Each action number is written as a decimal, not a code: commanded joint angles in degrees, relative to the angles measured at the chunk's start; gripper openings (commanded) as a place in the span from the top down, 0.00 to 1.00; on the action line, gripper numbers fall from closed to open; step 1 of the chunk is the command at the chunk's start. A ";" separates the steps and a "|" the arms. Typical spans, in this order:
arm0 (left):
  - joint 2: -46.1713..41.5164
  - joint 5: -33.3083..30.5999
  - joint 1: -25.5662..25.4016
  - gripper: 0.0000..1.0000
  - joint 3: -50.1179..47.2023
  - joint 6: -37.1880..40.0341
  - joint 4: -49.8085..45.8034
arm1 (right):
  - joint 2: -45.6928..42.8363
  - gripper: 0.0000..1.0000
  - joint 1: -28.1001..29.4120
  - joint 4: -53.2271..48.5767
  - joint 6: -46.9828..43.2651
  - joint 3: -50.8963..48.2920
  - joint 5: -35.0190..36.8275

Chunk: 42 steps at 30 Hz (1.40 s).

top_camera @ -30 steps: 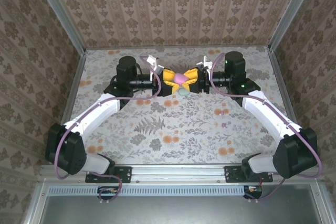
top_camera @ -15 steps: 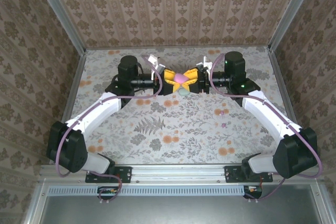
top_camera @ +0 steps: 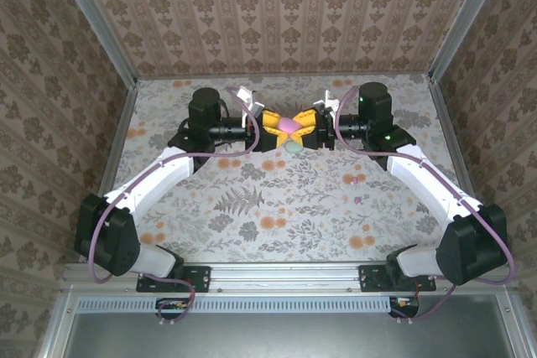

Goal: Insert wireless bluetooth earbuds into charging case

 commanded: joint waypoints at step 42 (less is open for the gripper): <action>-6.19 -14.17 -0.81 0.73 -5.88 6.80 11.15 | -4.86 0.22 -0.35 2.03 46.99 2.24 19.50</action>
